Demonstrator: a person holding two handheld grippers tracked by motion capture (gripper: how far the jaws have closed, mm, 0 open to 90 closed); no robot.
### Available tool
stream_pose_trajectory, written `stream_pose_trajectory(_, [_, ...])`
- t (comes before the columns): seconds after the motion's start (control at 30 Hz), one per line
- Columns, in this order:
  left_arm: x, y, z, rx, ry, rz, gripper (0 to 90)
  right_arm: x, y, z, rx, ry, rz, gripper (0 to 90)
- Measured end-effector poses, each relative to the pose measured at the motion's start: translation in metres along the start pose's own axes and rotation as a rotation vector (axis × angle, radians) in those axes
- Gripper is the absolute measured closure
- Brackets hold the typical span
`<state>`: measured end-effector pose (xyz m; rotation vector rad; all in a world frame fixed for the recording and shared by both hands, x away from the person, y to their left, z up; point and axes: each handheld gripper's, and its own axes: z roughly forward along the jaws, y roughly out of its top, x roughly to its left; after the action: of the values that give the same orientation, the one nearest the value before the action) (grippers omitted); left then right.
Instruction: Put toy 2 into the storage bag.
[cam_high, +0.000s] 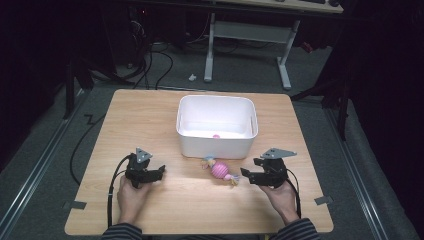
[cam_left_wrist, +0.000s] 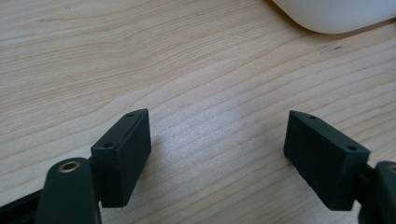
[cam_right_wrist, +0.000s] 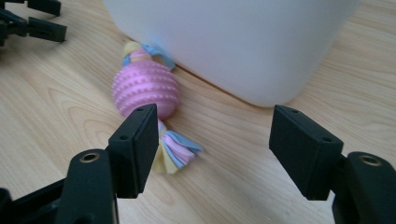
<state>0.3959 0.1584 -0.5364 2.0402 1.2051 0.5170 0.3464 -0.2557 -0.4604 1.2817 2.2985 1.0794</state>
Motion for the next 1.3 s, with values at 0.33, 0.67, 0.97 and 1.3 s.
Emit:
stream_pose_trajectory(0.33, [0.000,0.000,0.000,0.001,0.000,0.000,23.2,0.021,0.027,0.029,0.005,0.099,-0.026,31.8])
stream_pose_trajectory(0.67, [0.000,0.000,0.000,-0.001,-0.002,-0.007,23.9,0.034,0.034,0.035,0.033,0.094,-0.077,31.8])
stream_pose_trajectory(0.97, [0.000,0.000,0.000,0.001,-0.001,-0.005,23.7,0.034,0.035,0.049,0.075,0.108,-0.088,31.8])
stream_pose_trajectory(1.3, [0.000,0.000,0.000,-0.002,-0.001,-0.008,24.0,0.043,0.030,0.078,0.142,0.096,-0.150,30.8])
